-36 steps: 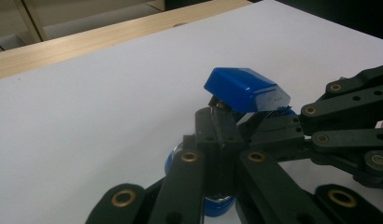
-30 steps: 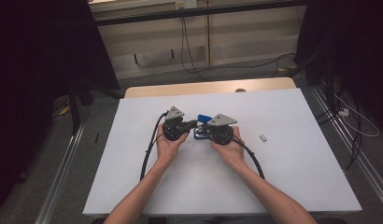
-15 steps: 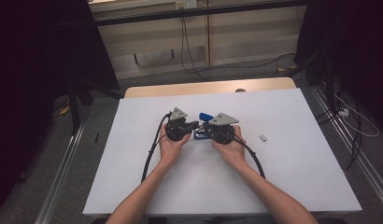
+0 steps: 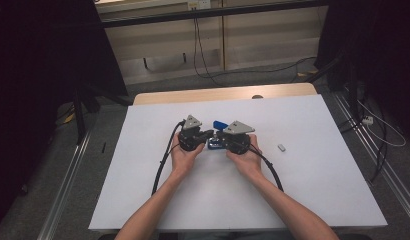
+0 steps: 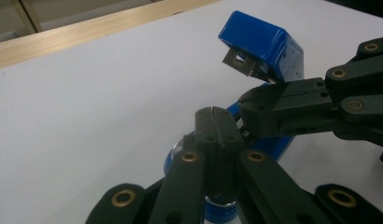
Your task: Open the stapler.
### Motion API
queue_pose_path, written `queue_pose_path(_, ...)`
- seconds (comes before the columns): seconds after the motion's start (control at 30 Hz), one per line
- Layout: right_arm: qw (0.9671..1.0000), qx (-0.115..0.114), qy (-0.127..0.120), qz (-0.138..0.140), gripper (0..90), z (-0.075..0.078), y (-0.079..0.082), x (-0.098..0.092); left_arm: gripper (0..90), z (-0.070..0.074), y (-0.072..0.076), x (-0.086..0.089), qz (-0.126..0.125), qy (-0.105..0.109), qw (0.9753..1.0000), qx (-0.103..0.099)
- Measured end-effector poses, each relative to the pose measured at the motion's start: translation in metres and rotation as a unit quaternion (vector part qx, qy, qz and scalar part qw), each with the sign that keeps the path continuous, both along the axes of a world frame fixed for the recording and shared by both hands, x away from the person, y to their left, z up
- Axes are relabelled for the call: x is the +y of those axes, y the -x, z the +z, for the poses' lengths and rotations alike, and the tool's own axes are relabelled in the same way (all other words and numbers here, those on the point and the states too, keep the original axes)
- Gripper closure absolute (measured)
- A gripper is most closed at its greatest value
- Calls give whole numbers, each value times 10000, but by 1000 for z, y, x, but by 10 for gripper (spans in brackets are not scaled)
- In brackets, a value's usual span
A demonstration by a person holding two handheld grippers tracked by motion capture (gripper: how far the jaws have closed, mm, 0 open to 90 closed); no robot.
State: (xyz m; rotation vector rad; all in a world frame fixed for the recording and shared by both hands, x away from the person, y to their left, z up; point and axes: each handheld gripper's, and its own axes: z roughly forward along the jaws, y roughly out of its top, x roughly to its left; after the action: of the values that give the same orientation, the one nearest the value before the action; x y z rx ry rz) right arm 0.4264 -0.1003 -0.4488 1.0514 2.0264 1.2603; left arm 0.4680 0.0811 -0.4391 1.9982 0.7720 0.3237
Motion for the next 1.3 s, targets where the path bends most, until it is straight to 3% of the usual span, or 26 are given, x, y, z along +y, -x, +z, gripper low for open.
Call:
queue_pose_path(0.37,10000,43,-21,-58,900,-2,-1,1,900,-4,-1,2,-13,39,10000,69)
queue_pose_path(0.63,9999,16,-11,-104,900,-3,-3,4,900,-7,0,1,-5,-69,10000,0)
queue_pose_path(0.73,9999,17,10,-104,900,-4,-3,6,900,-9,0,1,6,4,10000,9)
queue_pose_path(1.3,9998,-74,-119,-173,900,3,-6,9,900,-10,1,1,-11,-13,10000,-66)
